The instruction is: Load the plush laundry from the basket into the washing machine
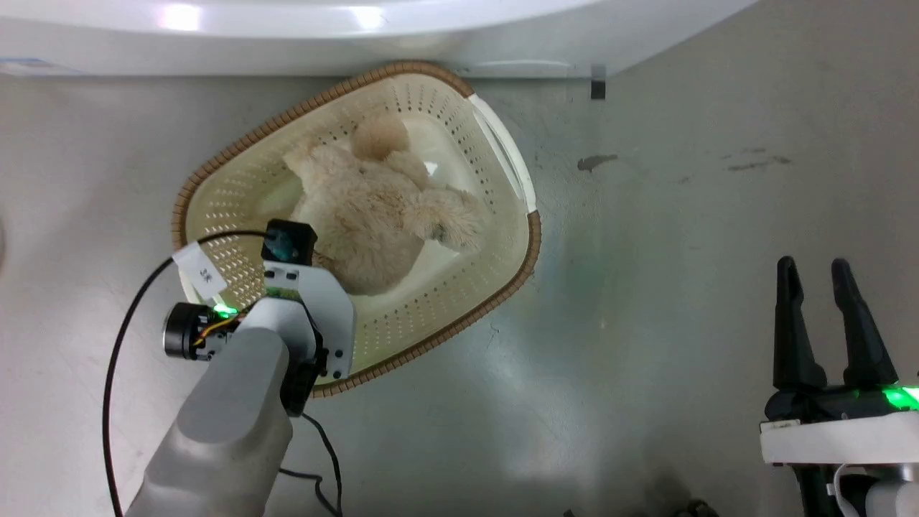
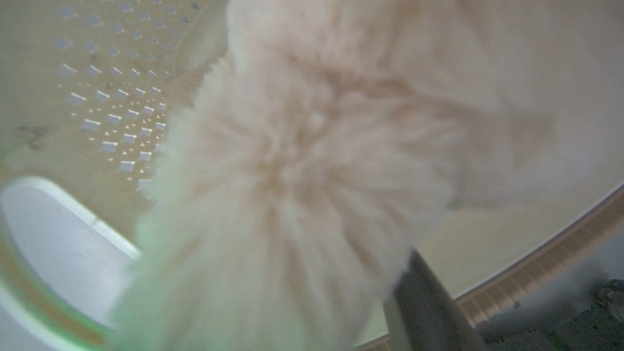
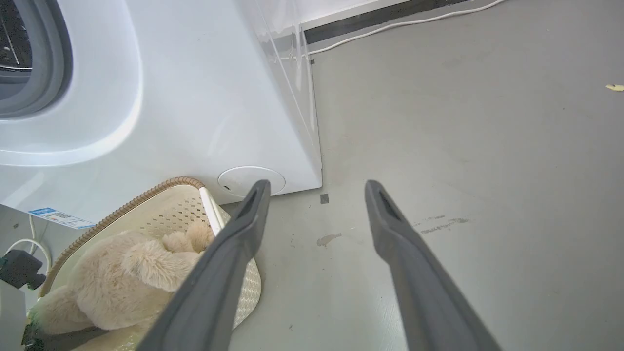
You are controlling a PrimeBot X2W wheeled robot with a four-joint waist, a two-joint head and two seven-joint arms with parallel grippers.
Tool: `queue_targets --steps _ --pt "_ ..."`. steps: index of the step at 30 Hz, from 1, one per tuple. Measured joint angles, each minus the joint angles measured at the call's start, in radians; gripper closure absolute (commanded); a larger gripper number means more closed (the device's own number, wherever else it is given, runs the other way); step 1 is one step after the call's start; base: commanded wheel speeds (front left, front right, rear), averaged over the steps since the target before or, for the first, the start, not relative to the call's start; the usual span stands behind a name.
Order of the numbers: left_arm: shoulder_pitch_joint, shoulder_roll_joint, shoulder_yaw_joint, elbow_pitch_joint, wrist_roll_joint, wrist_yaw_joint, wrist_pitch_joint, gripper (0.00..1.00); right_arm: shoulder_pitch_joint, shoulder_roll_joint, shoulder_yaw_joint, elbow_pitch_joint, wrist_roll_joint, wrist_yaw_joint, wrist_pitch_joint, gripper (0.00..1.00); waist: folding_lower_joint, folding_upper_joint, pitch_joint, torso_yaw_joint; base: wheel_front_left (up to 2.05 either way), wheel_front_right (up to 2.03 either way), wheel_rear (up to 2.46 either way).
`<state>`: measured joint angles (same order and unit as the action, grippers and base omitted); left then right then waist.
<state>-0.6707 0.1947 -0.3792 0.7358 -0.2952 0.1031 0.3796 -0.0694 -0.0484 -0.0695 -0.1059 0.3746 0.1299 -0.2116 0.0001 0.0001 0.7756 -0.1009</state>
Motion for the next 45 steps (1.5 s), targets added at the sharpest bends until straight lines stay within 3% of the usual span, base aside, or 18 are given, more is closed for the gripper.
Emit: queue_targets --steps 1,2,18,29,45 --pt "-0.009 0.001 -0.003 0.007 -0.004 0.000 0.004 0.54 -0.003 0.000 0.000 0.000 0.006 0.000 -0.003 0.00 0.0000 0.0000 0.008 -0.002 0.00 0.00 0.00" --pt "-0.016 0.002 -0.008 0.012 -0.008 0.000 0.007 1.00 -0.006 0.000 -0.001 -0.001 0.009 0.000 -0.004 0.00 0.0000 0.0000 0.016 -0.004 0.00 0.00 0.00" --pt "-0.122 0.006 -0.078 0.116 -0.085 -0.018 -0.026 1.00 -0.036 0.000 -0.004 0.009 0.078 0.000 -0.038 0.00 0.0000 0.0000 0.095 -0.018 0.00 0.00 0.00" --pt "-0.118 -0.052 -0.105 0.186 -0.130 -0.064 -0.117 1.00 -0.043 0.000 0.002 0.065 0.083 0.000 -0.046 0.00 -0.0001 0.0000 -0.048 0.014 0.00 0.00 0.00" --pt "-0.010 -0.098 -0.127 0.162 -0.166 -0.103 -0.263 1.00 0.027 0.000 -0.020 0.169 0.066 0.000 -0.046 0.00 -0.0002 0.0000 -0.318 0.099 0.00 0.00 0.00"
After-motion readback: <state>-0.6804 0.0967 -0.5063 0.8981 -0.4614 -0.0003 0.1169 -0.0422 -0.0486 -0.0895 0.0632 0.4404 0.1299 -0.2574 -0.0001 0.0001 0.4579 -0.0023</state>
